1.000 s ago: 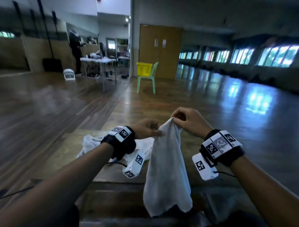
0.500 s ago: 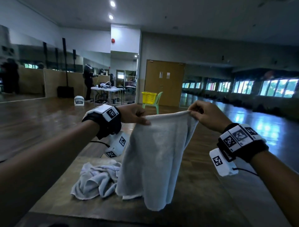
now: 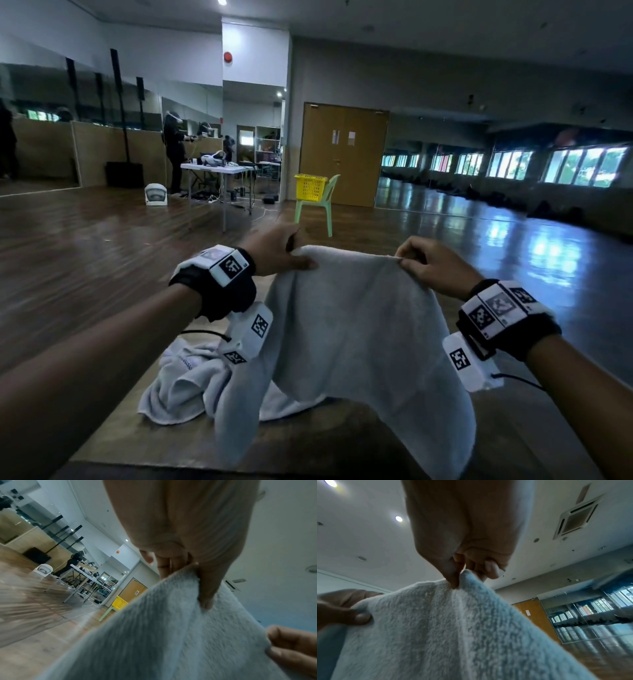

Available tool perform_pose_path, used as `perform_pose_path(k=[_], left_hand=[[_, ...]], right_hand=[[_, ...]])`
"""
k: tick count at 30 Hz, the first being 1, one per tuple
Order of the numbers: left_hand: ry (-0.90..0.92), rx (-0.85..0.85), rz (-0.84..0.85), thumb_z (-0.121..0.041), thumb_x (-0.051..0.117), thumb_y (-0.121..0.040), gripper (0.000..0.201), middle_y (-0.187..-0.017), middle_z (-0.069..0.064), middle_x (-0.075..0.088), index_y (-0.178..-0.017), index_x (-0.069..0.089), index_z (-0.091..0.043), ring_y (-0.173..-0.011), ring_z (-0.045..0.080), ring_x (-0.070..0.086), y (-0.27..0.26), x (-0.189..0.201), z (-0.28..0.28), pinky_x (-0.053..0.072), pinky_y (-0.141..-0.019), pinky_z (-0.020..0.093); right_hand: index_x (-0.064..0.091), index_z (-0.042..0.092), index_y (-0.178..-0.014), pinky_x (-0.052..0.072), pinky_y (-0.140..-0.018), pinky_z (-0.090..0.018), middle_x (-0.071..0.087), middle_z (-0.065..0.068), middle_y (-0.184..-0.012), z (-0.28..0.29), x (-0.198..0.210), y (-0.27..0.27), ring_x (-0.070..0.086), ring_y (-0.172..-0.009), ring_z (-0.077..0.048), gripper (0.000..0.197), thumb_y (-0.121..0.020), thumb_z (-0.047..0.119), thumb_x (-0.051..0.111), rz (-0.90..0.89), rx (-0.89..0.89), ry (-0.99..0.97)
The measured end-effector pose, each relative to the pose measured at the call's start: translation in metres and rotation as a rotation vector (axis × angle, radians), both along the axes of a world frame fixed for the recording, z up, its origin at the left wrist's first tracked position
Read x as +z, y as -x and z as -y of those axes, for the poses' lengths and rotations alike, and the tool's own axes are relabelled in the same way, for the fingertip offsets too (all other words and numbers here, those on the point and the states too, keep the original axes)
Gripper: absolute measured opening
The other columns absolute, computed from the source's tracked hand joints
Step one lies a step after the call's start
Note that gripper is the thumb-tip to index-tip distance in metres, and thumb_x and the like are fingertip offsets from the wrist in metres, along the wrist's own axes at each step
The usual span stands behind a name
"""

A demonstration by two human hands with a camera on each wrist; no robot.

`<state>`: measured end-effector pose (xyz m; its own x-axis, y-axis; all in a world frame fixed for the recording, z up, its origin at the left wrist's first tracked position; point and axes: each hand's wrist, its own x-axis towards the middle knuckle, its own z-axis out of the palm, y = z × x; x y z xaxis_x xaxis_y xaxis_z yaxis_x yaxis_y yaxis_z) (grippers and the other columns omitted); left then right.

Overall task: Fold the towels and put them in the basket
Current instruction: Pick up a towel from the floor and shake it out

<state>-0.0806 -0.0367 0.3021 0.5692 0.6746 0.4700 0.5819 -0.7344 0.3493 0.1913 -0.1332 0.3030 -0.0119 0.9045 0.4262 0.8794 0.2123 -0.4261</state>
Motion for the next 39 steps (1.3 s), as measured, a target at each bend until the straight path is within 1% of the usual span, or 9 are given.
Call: perform_pose_path(k=[6, 9, 13, 20, 22, 26, 29, 35, 39], left_hand=[[0.152, -0.020, 0.075, -0.044, 0.081, -0.064, 0.052, -0.079, 0.006, 0.056, -0.090, 0.057, -0.006, -0.071, 0.016, 0.047, -0.005, -0.026, -0.017, 0.035, -0.059, 0.027], [0.320, -0.148, 0.142, -0.049, 0.078, -0.067, 0.060, -0.066, 0.003, 0.049, -0.085, 0.059, 0.004, -0.063, 0.014, 0.042, -0.005, -0.034, -0.021, 0.033, -0.060, 0.028], [0.372, -0.177, 0.074, -0.033, 0.071, -0.079, 0.024, -0.061, -0.002, 0.049, -0.076, 0.061, -0.011, -0.059, 0.013, 0.042, -0.006, -0.050, -0.027, 0.035, -0.061, 0.028], [0.378, -0.217, 0.135, -0.047, 0.073, -0.073, 0.031, -0.084, 0.002, 0.063, -0.086, 0.060, -0.021, -0.078, 0.017, 0.059, -0.052, -0.091, -0.012, 0.051, -0.080, 0.042], [0.415, -0.232, 0.148, -0.038, 0.075, -0.075, 0.024, -0.084, 0.001, 0.066, -0.088, 0.065, -0.022, -0.076, 0.012, 0.060, -0.076, -0.101, 0.000, 0.052, -0.075, 0.033], [0.490, -0.262, 0.294, -0.026, 0.070, -0.083, 0.025, -0.055, -0.014, 0.052, -0.064, 0.055, -0.023, -0.049, -0.003, 0.046, -0.108, -0.127, 0.020, 0.038, -0.051, 0.019], [0.611, -0.288, 0.453, -0.015, 0.068, -0.085, 0.018, -0.058, -0.006, 0.057, -0.070, 0.056, -0.012, -0.049, 0.003, 0.052, -0.117, -0.137, 0.028, 0.043, -0.048, 0.017], [0.736, -0.370, 0.625, -0.016, 0.075, -0.074, 0.028, -0.066, 0.011, 0.054, -0.068, 0.048, -0.018, -0.062, 0.020, 0.046, -0.109, -0.131, 0.022, 0.035, -0.048, 0.022], [0.624, -0.344, 0.588, -0.011, 0.076, -0.076, 0.031, -0.061, 0.003, 0.047, -0.069, 0.046, -0.018, -0.051, 0.010, 0.042, -0.101, -0.118, 0.023, 0.033, -0.042, 0.016]], right_hand=[[0.060, 0.014, -0.090, 0.041, -0.062, -0.019, 0.062, 0.000, -0.083, -0.010, -0.015, -0.005, 0.057, -0.075, -0.011, 0.007, -0.091, 0.010, 0.055, -0.109, -0.008, -0.055], [0.061, 0.013, -0.090, 0.043, -0.063, -0.020, 0.062, -0.002, -0.084, -0.016, -0.023, -0.010, 0.058, -0.076, -0.013, 0.007, -0.090, 0.009, 0.055, -0.118, -0.005, -0.067], [0.059, 0.022, -0.083, 0.041, -0.065, -0.019, 0.061, 0.003, -0.081, -0.024, -0.032, -0.021, 0.056, -0.073, -0.008, 0.018, -0.088, 0.006, 0.055, -0.128, -0.030, -0.105], [0.063, 0.022, -0.086, 0.046, -0.071, -0.023, 0.064, 0.000, -0.086, -0.022, -0.047, -0.005, 0.059, -0.078, -0.012, 0.012, -0.088, 0.011, 0.057, -0.089, 0.037, -0.025], [0.066, 0.018, -0.087, 0.045, -0.070, -0.018, 0.066, 0.002, -0.085, -0.020, -0.049, 0.001, 0.059, -0.078, -0.010, 0.009, -0.086, 0.011, 0.059, -0.082, 0.047, -0.035], [0.068, 0.021, -0.083, 0.044, -0.068, -0.010, 0.065, 0.012, -0.081, -0.015, -0.045, 0.004, 0.060, -0.076, -0.003, 0.011, -0.083, 0.011, 0.062, -0.099, 0.056, -0.056], [0.069, 0.019, -0.084, 0.046, -0.072, -0.016, 0.067, 0.009, -0.083, -0.008, -0.045, -0.002, 0.061, -0.079, -0.005, 0.010, -0.083, 0.012, 0.062, -0.094, 0.044, -0.055], [0.067, 0.021, -0.085, 0.048, -0.075, -0.019, 0.068, 0.007, -0.086, 0.005, -0.049, -0.021, 0.063, -0.082, -0.007, 0.011, -0.086, 0.011, 0.061, -0.153, 0.017, -0.055], [0.067, 0.018, -0.088, 0.048, -0.075, -0.020, 0.067, 0.008, -0.085, 0.011, -0.050, -0.024, 0.061, -0.079, -0.004, 0.010, -0.087, 0.010, 0.060, -0.178, 0.043, -0.049]])
